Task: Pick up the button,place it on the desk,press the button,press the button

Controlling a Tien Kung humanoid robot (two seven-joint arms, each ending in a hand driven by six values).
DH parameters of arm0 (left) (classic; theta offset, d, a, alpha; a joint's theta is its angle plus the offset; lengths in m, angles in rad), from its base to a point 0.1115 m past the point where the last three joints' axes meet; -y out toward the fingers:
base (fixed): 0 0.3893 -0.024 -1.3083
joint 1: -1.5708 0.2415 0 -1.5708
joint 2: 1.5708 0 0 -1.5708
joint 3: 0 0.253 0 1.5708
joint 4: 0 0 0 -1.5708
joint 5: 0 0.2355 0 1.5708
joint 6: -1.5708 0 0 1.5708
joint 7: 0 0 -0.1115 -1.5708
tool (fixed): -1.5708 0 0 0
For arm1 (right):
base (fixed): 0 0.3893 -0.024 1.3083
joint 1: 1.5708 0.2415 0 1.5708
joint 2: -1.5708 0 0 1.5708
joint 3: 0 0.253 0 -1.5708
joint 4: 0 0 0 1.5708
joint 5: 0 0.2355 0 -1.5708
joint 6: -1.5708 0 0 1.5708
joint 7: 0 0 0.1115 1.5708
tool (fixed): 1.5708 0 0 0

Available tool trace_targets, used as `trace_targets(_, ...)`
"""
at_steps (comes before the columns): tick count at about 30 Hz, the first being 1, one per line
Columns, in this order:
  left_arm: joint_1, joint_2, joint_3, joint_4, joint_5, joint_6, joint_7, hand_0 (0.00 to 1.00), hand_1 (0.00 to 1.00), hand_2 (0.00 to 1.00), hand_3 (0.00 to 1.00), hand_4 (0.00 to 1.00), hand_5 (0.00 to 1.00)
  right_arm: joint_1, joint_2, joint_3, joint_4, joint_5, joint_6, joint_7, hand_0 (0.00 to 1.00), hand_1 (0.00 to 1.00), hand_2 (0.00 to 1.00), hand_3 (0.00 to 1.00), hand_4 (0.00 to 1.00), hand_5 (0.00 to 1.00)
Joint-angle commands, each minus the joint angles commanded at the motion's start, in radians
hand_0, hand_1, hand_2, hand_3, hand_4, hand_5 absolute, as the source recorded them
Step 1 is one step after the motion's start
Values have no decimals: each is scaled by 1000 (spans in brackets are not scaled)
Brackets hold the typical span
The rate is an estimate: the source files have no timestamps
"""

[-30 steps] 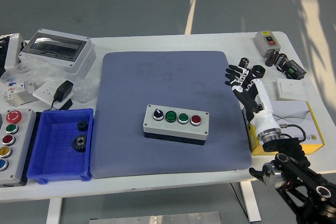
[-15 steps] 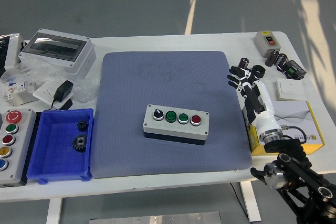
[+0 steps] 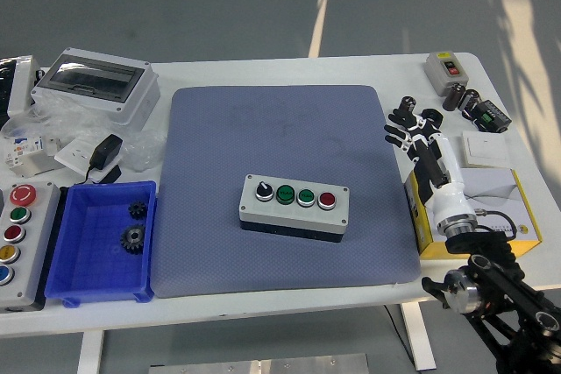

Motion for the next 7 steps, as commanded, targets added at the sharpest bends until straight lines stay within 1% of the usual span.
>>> trace_targets(1,1,0,-1,0,0,0,0,626,585,557,614,636,206,-1,0,2,0,0,0,0,712,679,691,648,744,637)
trace_targets(7,1,-3,-3,0,1,0,-2,626,585,557,614,636,206,-5,3,11,-2,6,3,0,712,679,691,648,744,637)
